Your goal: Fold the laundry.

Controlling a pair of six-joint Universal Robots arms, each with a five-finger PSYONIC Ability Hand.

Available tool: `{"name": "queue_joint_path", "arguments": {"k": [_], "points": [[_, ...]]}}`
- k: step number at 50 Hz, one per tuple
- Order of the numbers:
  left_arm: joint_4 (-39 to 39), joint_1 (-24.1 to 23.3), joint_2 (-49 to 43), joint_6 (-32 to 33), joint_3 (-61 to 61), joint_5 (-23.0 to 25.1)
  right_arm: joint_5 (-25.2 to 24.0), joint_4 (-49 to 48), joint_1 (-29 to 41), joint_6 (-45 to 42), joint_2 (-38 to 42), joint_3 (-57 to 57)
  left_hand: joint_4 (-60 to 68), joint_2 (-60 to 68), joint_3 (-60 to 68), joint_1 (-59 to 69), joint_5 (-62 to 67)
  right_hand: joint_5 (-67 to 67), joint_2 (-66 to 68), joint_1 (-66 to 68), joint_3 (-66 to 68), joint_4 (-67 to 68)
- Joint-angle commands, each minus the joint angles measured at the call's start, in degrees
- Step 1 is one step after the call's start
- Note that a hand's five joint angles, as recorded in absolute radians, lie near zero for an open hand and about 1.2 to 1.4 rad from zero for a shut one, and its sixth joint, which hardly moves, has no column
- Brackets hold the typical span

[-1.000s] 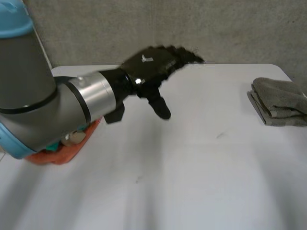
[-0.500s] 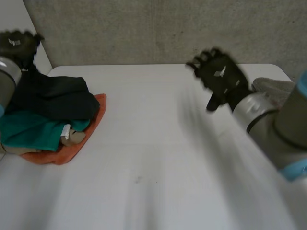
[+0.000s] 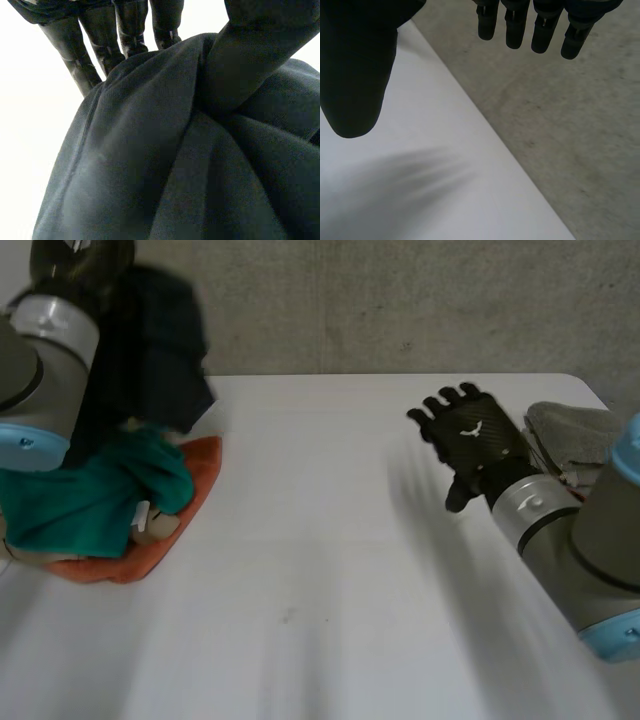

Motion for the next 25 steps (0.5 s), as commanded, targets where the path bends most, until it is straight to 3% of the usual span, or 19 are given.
{"name": "queue_joint_path", "arguments": {"k": [1, 7, 11, 13, 14, 19, 25], "points": [[0.0, -11.2, 6.1, -8.6, -4.6, 3.2, 3.1, 0.0, -3.9, 0.6, -2.6, -0.7, 11.8, 12.8, 12.4, 18.0, 15.4, -2.7, -2.2, -2.8, -2.1, -2.3], [-3.2, -18.8, 3.3, -11.9, -11.5, 4.1, 4.9, 0.1, -6.9, 0.7, -3.3, -2.1, 11.8, 12.8, 12.4, 18.0, 15.4, -2.7, -2.2, -2.8, -2.1, -2.3], [-5.8, -22.9, -5.3, -12.1, -13.3, 3.6, 5.4, 0.1, -9.0, 1.0, -3.4, -3.3, 11.8, 12.8, 12.4, 18.0, 15.4, -2.7, -2.2, -2.8, -2.1, -2.3], [-7.5, -25.5, -8.5, -12.0, -13.2, 3.6, 5.6, 0.1, -9.9, 1.4, -3.4, -3.8, -1.9, -0.8, -1.3, 4.4, 1.7, -2.7, -2.2, -2.8, -2.1, -2.3], [-9.5, -27.5, -10.7, -11.9, -13.0, 3.5, 5.6, 0.1, -10.2, 1.5, -3.4, -4.0, -20.0, -18.9, -19.4, -13.7, -16.4, -2.7, -2.2, -2.8, -2.1, -2.3], [-14.4, -28.9, -11.3, -11.8, -11.7, 2.8, 5.6, 0.8, -10.6, 1.6, -3.1, -4.7, -54.1, -53.0, -53.5, -47.8, -50.5, -2.7, -2.2, -2.8, -2.1, -2.3], [-15.0, -26.7, -4.2, -12.0, -12.8, -1.7, 5.2, 2.8, -10.6, 1.5, -2.8, -4.8, -56.6, -55.6, -56.1, -50.4, -53.1, -2.7, -2.2, -2.8, -2.1, -2.3]]}}
